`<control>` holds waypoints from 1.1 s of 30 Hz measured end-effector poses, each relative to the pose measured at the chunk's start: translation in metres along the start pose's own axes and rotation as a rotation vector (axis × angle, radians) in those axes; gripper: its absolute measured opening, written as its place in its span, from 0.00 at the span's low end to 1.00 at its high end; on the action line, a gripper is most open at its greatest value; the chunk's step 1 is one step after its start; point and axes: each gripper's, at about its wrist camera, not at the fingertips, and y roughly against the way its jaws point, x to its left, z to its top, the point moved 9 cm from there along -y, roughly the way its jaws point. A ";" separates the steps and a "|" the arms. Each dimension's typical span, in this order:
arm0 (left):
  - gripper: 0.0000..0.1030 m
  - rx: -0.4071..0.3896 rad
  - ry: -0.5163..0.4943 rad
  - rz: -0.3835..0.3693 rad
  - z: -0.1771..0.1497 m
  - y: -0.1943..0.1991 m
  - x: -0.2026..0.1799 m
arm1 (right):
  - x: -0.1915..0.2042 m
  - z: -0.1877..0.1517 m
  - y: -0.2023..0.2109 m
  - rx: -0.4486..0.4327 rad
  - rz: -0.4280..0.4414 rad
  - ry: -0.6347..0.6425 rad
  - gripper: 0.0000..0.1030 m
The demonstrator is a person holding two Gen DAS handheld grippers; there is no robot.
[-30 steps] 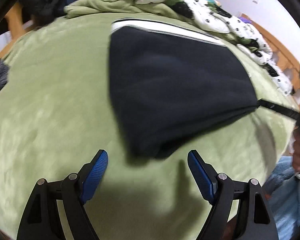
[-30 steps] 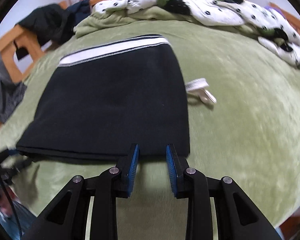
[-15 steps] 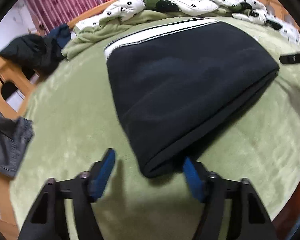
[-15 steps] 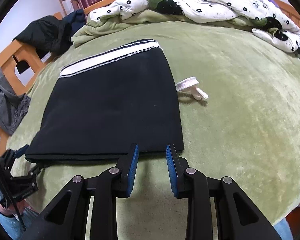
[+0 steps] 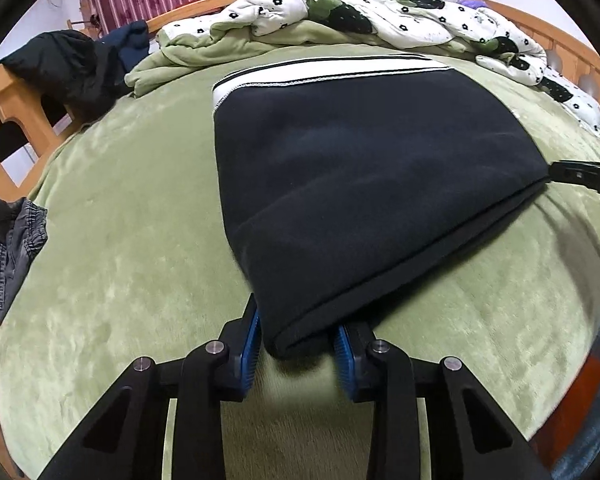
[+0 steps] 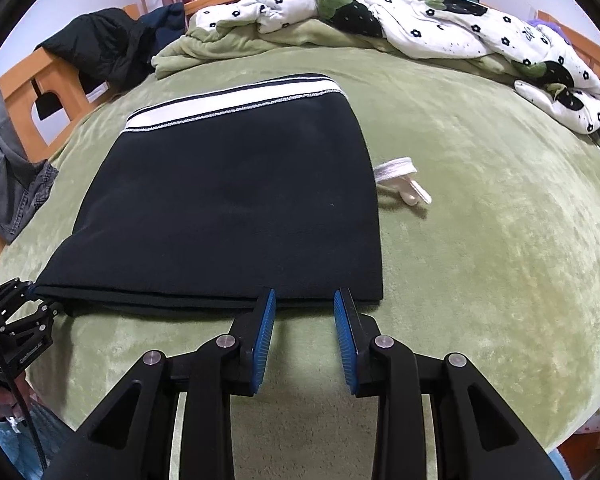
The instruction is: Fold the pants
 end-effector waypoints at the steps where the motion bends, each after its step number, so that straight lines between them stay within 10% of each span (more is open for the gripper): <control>1: 0.30 0.000 0.000 -0.010 -0.001 0.002 0.000 | 0.000 0.001 0.000 -0.006 -0.002 -0.001 0.30; 7: 0.33 0.010 0.023 -0.120 -0.009 0.023 -0.002 | -0.005 0.009 0.004 -0.039 -0.033 -0.017 0.34; 12: 0.62 -0.063 0.153 -0.182 -0.001 0.064 0.004 | 0.000 0.020 0.037 -0.112 -0.029 -0.025 0.35; 19: 0.82 -0.113 0.278 -0.126 0.008 0.122 0.012 | 0.019 0.006 0.093 -0.113 0.054 -0.024 0.39; 27: 0.85 -0.056 0.281 -0.008 0.006 0.155 -0.001 | 0.016 -0.014 0.153 -0.150 -0.073 0.017 0.39; 29: 0.85 -0.054 0.270 -0.004 0.006 0.161 -0.006 | 0.013 -0.019 0.163 -0.158 -0.094 0.017 0.49; 31: 0.88 -0.050 0.254 0.000 0.005 0.167 -0.012 | 0.010 -0.022 0.172 -0.183 -0.090 0.013 0.82; 33: 0.88 -0.060 0.243 0.002 0.006 0.172 -0.016 | 0.008 -0.026 0.179 -0.198 -0.088 0.005 0.86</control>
